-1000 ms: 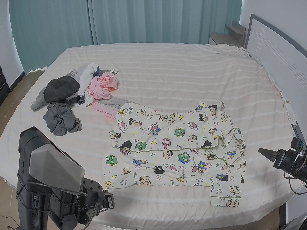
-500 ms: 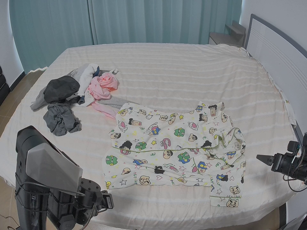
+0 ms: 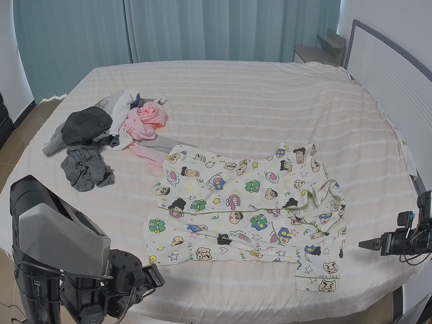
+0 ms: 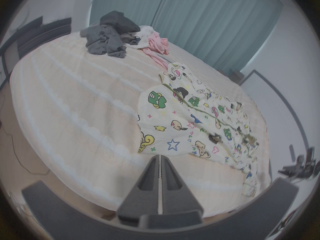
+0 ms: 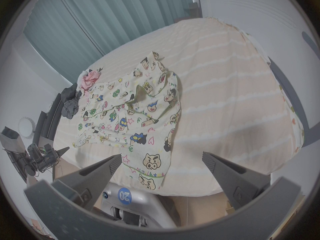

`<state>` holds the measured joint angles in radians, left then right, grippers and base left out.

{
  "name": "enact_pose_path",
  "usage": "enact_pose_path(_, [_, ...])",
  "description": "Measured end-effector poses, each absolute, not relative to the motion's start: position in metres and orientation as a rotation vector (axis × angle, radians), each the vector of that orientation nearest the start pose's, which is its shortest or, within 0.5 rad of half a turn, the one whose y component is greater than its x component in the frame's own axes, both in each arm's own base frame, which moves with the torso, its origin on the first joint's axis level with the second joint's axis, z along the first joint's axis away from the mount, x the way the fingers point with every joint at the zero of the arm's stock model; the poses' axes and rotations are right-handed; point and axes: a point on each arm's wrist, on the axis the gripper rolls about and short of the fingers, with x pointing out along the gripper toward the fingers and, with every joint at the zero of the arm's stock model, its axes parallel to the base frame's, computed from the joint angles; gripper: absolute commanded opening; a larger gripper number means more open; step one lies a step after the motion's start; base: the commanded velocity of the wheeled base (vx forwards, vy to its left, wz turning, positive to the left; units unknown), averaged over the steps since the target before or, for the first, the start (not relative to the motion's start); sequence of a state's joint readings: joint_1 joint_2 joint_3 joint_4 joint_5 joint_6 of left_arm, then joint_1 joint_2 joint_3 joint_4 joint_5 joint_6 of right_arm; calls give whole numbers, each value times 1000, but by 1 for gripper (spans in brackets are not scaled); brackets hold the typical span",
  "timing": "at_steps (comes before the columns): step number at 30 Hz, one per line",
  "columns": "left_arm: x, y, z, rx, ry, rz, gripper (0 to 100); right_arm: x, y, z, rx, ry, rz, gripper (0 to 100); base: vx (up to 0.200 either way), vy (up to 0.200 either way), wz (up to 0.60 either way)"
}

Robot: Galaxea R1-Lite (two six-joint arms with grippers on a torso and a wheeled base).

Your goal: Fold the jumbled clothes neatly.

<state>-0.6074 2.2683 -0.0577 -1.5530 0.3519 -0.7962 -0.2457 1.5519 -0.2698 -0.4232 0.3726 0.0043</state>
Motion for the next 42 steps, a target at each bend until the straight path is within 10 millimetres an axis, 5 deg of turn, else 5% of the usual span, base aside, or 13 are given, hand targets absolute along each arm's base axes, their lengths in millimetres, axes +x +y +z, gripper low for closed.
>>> enact_pose_path(6, [196, -124, -15, -572, 627, 31, 0, 180, -47, 67, 334, 853, 146, 100, 0, 0, 0])
enact_pose_path(7, [197, -122, -16, -580, 628, 40, 100, 180, -49, 65, 341, 858, 142, 100, 0, 0, 0])
enact_pose_path(21, [203, -113, -24, -677, 694, 49, 100, 180, -63, 39, 339, 950, 170, 100, 0, 0, 0])
enact_pose_path(42, [238, -122, -35, -648, 634, -11, 100, 179, -63, 34, 347, 970, 171, 100, 0, 0, 0])
